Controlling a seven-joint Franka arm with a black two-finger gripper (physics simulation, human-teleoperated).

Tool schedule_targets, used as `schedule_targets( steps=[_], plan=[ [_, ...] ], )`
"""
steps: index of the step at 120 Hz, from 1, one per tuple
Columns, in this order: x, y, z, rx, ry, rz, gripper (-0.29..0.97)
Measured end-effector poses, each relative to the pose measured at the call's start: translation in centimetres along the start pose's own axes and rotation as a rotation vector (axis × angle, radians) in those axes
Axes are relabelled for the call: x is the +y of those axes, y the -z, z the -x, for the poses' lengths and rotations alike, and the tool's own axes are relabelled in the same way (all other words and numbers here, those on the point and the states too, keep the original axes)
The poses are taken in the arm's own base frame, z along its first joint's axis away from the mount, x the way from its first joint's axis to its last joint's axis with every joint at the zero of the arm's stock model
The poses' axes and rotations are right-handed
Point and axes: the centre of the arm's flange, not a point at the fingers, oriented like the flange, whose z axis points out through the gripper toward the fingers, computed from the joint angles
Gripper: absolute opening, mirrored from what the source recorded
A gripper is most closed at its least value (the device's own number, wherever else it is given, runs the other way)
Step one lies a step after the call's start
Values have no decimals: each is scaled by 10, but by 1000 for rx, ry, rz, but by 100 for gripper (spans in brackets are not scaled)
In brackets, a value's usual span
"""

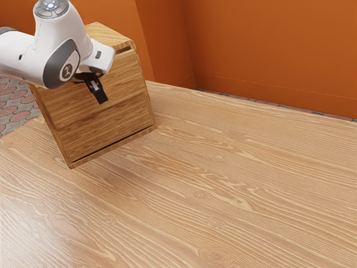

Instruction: Pull the drawer handle with one arm to open the drawer

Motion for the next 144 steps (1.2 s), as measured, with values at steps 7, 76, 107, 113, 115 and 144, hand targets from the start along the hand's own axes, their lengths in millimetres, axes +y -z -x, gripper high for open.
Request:
schedule_targets(
  steps=[7, 76, 107, 113, 115, 144],
  plan=[
    [3, -1, 2, -4, -3, 5, 66],
    [50, 29, 5, 34, -58, 65, 69],
    [60, 32, -3, 72, -32, 118, 68],
    [63, 32, -5, 77, -31, 125, 68],
    [64, 33, -5, 79, -30, 127, 68],
    [84, 51, -2, 93, -38, 145, 67]
  ],
)
